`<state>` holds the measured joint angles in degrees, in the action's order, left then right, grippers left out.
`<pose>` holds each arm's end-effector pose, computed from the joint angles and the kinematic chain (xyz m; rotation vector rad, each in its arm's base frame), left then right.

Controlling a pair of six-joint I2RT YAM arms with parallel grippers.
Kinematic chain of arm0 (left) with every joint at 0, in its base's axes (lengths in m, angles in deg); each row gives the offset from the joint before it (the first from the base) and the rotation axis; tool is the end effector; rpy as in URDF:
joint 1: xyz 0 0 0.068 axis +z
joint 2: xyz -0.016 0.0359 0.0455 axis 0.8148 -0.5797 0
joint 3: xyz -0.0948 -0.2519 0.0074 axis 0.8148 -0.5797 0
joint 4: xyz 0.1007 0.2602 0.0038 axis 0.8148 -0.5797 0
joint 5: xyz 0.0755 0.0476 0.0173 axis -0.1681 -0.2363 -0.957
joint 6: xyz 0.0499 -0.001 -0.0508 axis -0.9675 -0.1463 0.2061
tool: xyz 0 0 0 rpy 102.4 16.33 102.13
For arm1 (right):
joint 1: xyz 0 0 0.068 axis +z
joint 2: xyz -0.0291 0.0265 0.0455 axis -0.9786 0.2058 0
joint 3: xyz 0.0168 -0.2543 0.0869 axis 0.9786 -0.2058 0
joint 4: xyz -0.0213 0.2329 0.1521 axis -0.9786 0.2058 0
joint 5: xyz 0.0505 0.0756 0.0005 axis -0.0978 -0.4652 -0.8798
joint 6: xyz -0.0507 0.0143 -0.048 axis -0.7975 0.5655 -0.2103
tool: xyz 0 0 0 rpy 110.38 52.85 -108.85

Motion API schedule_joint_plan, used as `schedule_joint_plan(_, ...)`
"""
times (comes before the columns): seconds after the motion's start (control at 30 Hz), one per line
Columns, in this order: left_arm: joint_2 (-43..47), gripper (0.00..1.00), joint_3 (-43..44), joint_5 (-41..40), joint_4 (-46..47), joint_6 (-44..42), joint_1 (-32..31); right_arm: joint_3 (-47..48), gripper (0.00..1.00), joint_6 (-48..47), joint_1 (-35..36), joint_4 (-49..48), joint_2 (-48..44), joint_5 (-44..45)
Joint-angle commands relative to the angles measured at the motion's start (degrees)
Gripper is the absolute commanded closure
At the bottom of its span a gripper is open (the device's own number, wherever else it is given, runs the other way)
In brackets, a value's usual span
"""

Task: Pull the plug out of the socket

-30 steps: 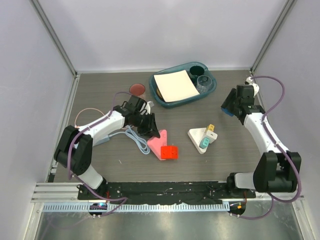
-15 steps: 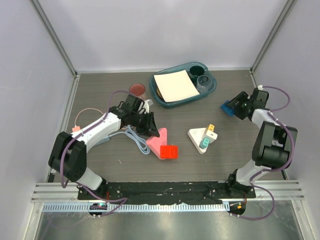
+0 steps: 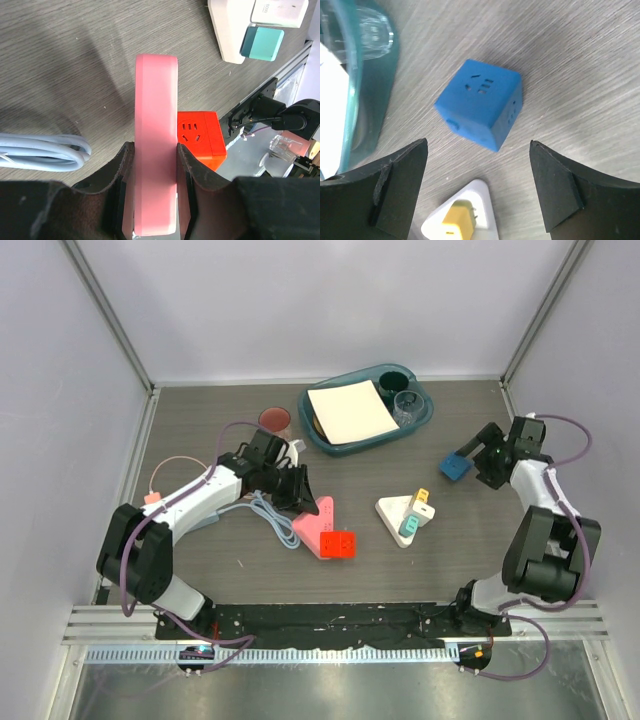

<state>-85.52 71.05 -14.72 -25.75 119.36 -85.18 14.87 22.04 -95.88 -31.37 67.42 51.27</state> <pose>0.2756 -0.1972 0.2049 0.1352 2.7457 -1.0533 0.3351 -0.0940 0.1886 0.9295 2.2595 0.3728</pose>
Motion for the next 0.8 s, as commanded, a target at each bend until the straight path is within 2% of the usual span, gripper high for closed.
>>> schedule_joint_plan(0.0, 1.11, 1.00, 0.59, 2.08, 0.44, 0.26, 0.02, 1.45, 0.12, -0.72, -0.26, 5.13, -10.08, -0.27)
schedule_joint_plan(0.13, 0.32, 1.00, 0.86, 1.99, 0.09, 0.34, -0.06, 0.57, 0.15, -1.07, 0.70, 5.32, -16.06, -6.15)
schedule_joint_plan(0.2, 0.06, 1.00, 0.95, 1.73, -0.17, 0.26, 0.02, -1.36, 0.16, -1.51, 4.12, 3.83, -20.19, -10.97)
schedule_joint_plan(0.27, -0.21, 1.00, 0.95, 1.12, -0.43, 0.17, 0.02, -3.55, 0.16, -1.86, 8.16, 3.30, -25.01, -12.05)
schedule_joint_plan(0.3, -0.21, 1.00, 0.95, 1.03, -0.44, 0.17, 0.02, -4.43, 0.16, -2.30, 13.14, 2.60, -26.69, -12.31)
schedule_joint_plan(0.37, -0.65, 1.00, 0.95, 0.68, -0.52, 0.08, -0.06, -8.12, 0.13, -2.83, 17.74, 0.93, -31.16, -14.68)
schedule_joint_plan(0.4, -0.74, 1.00, 0.95, 0.50, -0.52, 0.08, 0.02, -9.26, 0.12, -2.66, 23.15, 0.66, -32.41, -14.95)
schedule_joint_plan(0.53, -1.17, 1.00, 0.95, 0.50, -0.61, -0.01, 0.02, -19.60, 0.10, 5.13, 31.02, -4.86, -38.74, -15.65)
schedule_joint_plan(0.6, -1.35, 1.00, 1.04, 0.32, -0.61, -0.01, 0.02, -23.14, 0.01, 7.44, 33.39, -8.99, -41.72, -15.75)
schedule_joint_plan(0.77, -1.61, 1.00, 1.12, 0.41, -0.44, -0.09, 0.02, -28.52, 0.00, 8.77, 44.02, -11.29, -43.06, -9.87)
